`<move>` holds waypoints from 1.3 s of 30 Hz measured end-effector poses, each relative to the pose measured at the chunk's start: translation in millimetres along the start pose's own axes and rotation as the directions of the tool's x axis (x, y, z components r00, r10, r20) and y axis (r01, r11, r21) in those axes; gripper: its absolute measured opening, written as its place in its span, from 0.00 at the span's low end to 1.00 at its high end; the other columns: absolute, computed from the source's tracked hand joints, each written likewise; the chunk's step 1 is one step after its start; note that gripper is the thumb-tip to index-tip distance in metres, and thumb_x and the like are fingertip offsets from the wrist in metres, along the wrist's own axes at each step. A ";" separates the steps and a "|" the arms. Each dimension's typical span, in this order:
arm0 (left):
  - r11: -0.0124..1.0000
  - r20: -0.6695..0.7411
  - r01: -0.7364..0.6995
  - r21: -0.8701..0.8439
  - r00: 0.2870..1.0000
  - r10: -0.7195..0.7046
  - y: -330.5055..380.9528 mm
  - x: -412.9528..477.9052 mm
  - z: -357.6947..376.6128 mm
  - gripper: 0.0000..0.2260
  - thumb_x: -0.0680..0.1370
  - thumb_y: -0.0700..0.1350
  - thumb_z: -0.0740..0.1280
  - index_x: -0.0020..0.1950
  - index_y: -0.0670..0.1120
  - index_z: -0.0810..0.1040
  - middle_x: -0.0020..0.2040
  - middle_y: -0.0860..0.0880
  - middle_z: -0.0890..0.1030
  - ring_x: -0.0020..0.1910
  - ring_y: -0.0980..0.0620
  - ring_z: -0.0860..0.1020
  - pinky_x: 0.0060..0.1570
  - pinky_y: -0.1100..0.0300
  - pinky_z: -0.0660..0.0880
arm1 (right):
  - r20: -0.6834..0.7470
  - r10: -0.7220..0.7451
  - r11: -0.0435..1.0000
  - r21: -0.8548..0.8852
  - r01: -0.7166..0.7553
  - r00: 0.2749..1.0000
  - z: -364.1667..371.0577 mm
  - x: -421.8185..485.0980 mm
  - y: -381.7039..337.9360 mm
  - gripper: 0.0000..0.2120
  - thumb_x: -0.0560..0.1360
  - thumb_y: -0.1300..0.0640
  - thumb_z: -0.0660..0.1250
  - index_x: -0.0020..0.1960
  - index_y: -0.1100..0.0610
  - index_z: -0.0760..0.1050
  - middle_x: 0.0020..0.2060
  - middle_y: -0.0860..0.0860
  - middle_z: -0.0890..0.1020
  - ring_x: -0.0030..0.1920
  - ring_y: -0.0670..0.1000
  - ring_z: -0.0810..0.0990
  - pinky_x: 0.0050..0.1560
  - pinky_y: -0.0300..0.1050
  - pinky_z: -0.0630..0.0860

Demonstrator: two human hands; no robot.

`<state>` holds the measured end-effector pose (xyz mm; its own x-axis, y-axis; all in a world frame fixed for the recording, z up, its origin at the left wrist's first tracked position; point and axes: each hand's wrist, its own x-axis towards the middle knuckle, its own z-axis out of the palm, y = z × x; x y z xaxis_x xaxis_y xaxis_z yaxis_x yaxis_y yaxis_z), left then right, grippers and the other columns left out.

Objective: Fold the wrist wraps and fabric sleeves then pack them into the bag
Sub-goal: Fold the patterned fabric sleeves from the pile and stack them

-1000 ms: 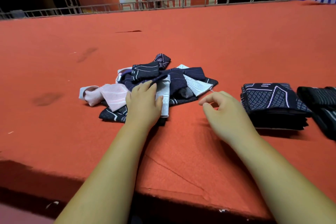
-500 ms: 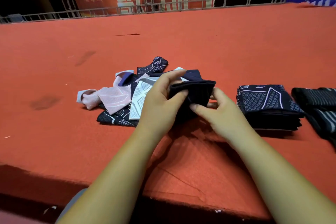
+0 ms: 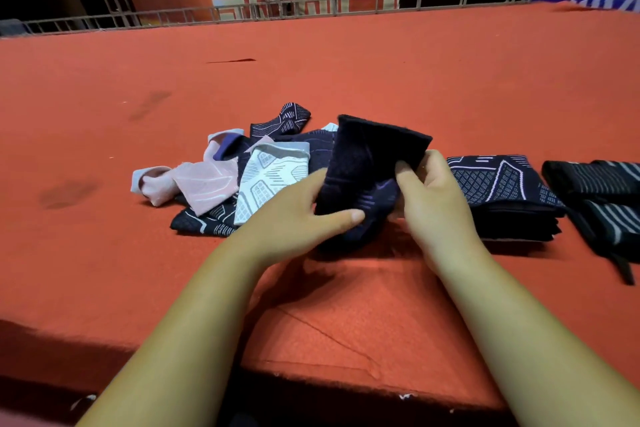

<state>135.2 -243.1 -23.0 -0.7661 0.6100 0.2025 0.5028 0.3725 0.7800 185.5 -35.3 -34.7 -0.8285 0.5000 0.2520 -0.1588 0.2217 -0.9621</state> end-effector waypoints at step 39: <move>0.806 -0.359 0.083 -0.586 0.866 -0.349 7.7 9.4 7.4 0.08 0.81 0.41 0.74 0.59 0.42 0.86 0.47 0.41 0.87 0.32 0.52 0.81 0.30 0.63 0.77 | 0.377 0.153 0.965 0.144 -0.221 0.914 -10.7 -12.5 -31.6 0.08 0.79 0.68 0.68 0.46 0.57 0.80 0.41 0.54 0.85 0.42 0.51 0.85 0.51 0.52 0.87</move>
<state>134.7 -229.4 -19.5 -0.9824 0.1473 0.1153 0.1077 -0.0586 0.9925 206.6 -39.6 -6.3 -0.9835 0.1756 0.0436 -0.0473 -0.0168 -0.9987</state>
